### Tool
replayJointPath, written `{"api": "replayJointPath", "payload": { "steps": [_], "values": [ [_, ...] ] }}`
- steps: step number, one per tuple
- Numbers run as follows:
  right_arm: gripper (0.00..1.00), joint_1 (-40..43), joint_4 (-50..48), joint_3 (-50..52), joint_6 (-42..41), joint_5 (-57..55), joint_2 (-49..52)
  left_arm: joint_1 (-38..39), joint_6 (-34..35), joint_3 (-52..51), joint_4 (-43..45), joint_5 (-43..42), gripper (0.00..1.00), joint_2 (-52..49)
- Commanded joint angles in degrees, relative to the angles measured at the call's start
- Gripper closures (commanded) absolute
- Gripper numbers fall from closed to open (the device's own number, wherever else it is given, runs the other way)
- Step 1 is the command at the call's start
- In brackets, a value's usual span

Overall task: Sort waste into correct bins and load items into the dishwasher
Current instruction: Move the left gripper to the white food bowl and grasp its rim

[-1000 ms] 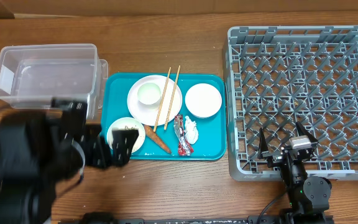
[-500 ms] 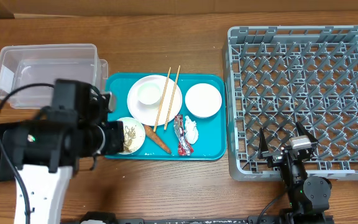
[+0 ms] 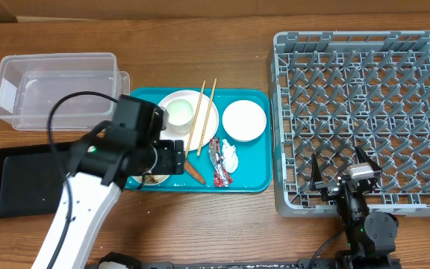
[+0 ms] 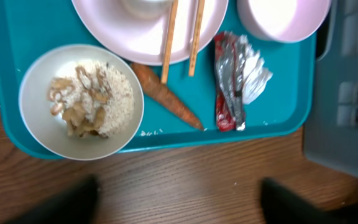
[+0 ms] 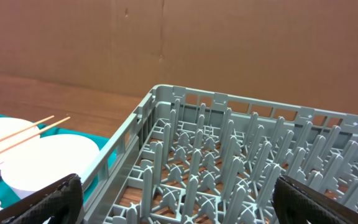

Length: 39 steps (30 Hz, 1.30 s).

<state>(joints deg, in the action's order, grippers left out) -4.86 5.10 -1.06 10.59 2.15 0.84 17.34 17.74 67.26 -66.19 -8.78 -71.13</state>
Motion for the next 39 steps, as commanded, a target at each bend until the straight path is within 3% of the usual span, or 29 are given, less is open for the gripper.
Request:
{"api": "replayJointPath", "payload": {
  "steps": [1,5,13,29,39],
  "values": [
    [0.0,0.02,-0.48,0.57,0.13,0.09,-0.39,1.38,1.64,-2.99,0.96,1.49,0.64,-4.76],
    [0.0,0.02,-0.48,0.57,0.15,0.09,-0.42,1.49,2.16,-3.54,2.38,3.39,0.58,-10.14],
    [0.0,0.02,-0.48,0.57,0.13,0.09,-0.42,1.49,2.23,-3.61,4.52,6.62,0.57,-16.44],
    [0.0,0.02,-0.48,0.57,0.15,0.09,-0.42,1.62,2.47,-14.91,17.79,7.26,0.57,-16.61],
    [0.0,0.02,-0.48,0.57,0.15,0.09,-0.39,2.34,1.73,-16.55,23.45,7.3,0.68,-16.61]
  ]
}}
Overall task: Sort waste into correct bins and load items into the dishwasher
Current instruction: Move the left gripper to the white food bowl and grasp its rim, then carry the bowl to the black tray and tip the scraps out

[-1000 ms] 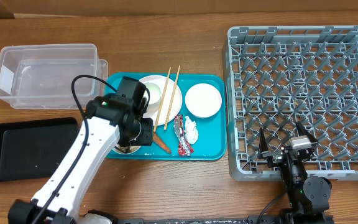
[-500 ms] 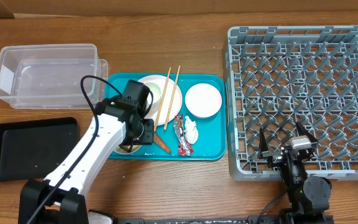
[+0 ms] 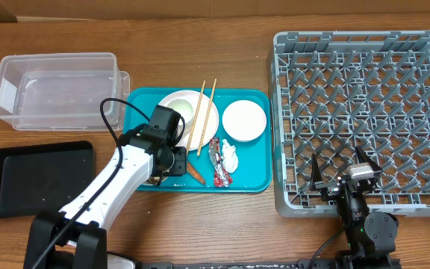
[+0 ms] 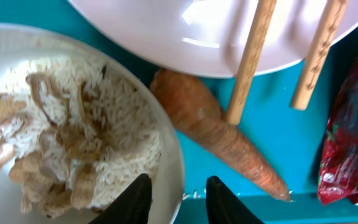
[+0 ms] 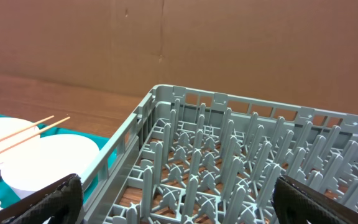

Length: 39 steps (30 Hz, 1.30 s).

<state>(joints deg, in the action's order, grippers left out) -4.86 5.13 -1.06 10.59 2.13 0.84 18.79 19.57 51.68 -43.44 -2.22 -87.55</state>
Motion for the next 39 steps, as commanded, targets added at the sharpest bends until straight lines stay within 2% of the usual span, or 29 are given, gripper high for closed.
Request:
{"api": "replayJointPath", "payload": {
  "steps": [1,6,9,11,18,22,28,39],
  "values": [
    [0.0,0.02,-0.5,0.57,0.15,0.11,-0.42,1.16,-0.33,-1.11,1.03,0.87,0.68,-0.22],
    [0.0,0.02,-0.5,0.57,0.13,0.11,-0.39,3.02,-0.31,-3.13,4.52,1.92,0.69,-0.22],
    [0.0,0.02,-0.5,0.57,0.15,0.11,-0.42,3.1,-0.28,-3.23,4.39,6.91,0.82,-0.2],
    [0.0,0.02,-0.5,0.57,0.13,0.11,-0.39,3.1,-0.28,-3.19,4.48,8.57,0.81,-0.2],
    [0.0,0.02,-0.5,0.57,0.13,0.11,-0.42,3.1,-0.26,-3.19,4.17,6.21,0.83,-0.2],
    [0.0,0.02,-0.5,0.57,0.15,0.11,-0.42,3.08,-0.24,-3.19,3.82,6.21,0.96,-0.2],
    [0.0,0.02,-0.5,0.57,0.15,0.11,-0.39,3.1,2.32,-2.67,3.32,5.09,0.96,0.13],
    [0.0,0.02,-0.5,0.57,0.15,0.11,-0.39,2.99,2.29,4.74,-6.75,2.23,0.96,8.0]
  ]
}}
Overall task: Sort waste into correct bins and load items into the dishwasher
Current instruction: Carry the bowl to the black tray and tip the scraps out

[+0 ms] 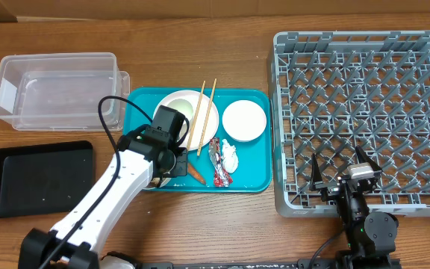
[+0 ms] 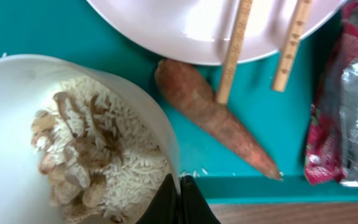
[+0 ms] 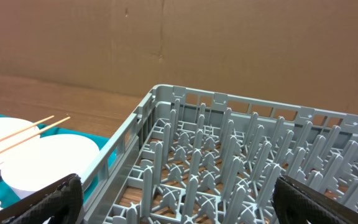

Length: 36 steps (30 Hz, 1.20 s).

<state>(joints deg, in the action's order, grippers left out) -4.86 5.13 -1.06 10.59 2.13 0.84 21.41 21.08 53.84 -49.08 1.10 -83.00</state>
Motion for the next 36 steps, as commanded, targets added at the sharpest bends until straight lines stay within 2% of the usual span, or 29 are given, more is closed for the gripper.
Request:
{"api": "replayJointPath", "payload": {
  "steps": [1,10,16,19,22,28,34,36],
  "values": [
    [0.0,0.02,-0.5,0.57,0.15,0.11,-0.39,0.37,0.79,2.6,-1.51,-1.07,0.96,4.2],
    [0.0,0.02,-0.5,0.57,0.13,0.11,-0.39,-0.07,-1.81,2.86,-5.46,0.98,0.96,11.78],
    [0.0,0.02,-0.5,0.57,0.13,0.11,-0.39,-7.02,-4.7,10.75,-14.78,1.25,0.96,12.31],
    [0.0,0.02,-0.5,0.57,0.13,0.11,-0.42,-12.57,-4.83,12.5,-16.92,2.91,0.96,12.33],
    [0.0,0.02,-0.5,0.57,0.15,0.11,-0.39,-21.4,-6.14,12.44,-17.86,2.67,0.96,12.26],
    [0.0,0.02,-0.5,0.57,0.15,0.11,-0.42,-40.13,-7.89,12.26,-15.08,-5.53,0.96,12.26],
    [0.0,0.02,-0.5,0.57,0.13,0.11,-0.39,-49.64,-8.66,7.58,-8.61,-7.76,0.96,12.2],
    [0.0,0.02,-0.5,0.57,0.15,0.11,-0.42,-49.9,-8.55,4.48,-3.87,-3.69,0.96,12.13]
  ]
}}
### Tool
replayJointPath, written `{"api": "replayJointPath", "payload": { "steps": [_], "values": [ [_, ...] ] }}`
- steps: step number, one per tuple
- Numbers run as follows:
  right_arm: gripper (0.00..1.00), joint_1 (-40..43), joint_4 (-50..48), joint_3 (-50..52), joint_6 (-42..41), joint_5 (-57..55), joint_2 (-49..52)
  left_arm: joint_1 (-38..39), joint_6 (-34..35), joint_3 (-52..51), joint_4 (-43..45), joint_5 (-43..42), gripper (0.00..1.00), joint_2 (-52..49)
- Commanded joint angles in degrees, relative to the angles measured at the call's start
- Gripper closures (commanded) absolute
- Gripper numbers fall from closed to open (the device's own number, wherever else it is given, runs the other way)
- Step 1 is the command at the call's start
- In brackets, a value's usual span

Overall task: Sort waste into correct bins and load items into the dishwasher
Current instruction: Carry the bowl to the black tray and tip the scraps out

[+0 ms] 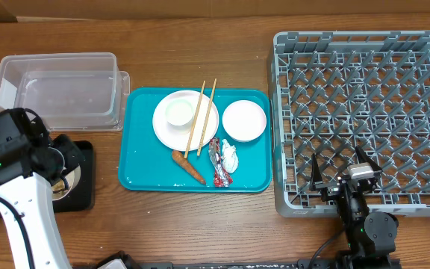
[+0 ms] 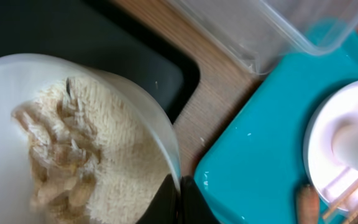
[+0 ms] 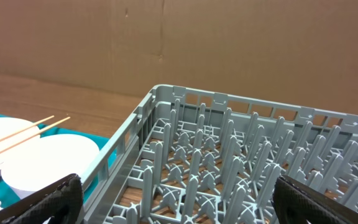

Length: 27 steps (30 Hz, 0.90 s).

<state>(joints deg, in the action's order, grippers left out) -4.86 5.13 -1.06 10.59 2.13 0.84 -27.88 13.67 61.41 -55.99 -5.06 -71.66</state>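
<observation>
My left gripper (image 2: 179,200) is shut on the rim of a white bowl of rice and scraps (image 2: 73,143), held over the right end of the black tray (image 1: 10,183). On the teal tray (image 1: 144,168) lie a white plate (image 1: 172,128) with a cup (image 1: 179,112) and chopsticks (image 1: 200,118), a small white bowl (image 1: 244,120), a carrot (image 1: 189,168), a red wrapper (image 1: 216,161) and a crumpled napkin (image 1: 231,157). My right gripper (image 3: 176,186) stands open above the grey dish rack (image 1: 364,119).
A clear plastic bin (image 1: 58,90) stands at the back left, just behind the black tray. The dish rack (image 3: 241,155) fills the right side of the table. Bare wood lies between the black tray and the teal tray.
My left gripper has carried the bowl of rice off the teal tray leftward; it now hangs over the black tray's right end. The right arm has not moved.
My left gripper was open above the teal tray's front left, over the rice bowl. Then its fingers straddled the bowl's rim, then they were shut on it. Now the bowl is over the black tray, and the tray's front left corner is bare.
</observation>
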Motion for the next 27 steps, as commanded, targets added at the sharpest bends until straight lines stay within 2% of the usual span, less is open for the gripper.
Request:
{"api": "replayJointPath", "payload": {
  "steps": [1,10,14,21,27],
  "values": [
    [0.0,0.02,-0.5,0.57,0.13,0.11,-0.39,-0.59,-0.11,-4.13,4.33,4.33,0.96,0.74],
    [0.0,0.02,-0.5,0.57,0.15,0.11,-0.39,-0.59,1.14,-17.18,19.71,5.66,0.96,0.48],
    [0.0,0.02,-0.5,0.57,0.15,0.11,-0.42,-0.59,1.16,-20.9,23.63,5.42,0.96,0.42],
    [0.0,0.02,-0.5,0.57,0.13,0.11,-0.42,-0.42,1.03,-23.12,27.3,-5.16,0.96,0.42],
    [0.0,0.02,-0.5,0.57,0.15,0.11,-0.42,1.84,-0.04,-23.12,26.93,-9.27,0.96,0.42]
  ]
}}
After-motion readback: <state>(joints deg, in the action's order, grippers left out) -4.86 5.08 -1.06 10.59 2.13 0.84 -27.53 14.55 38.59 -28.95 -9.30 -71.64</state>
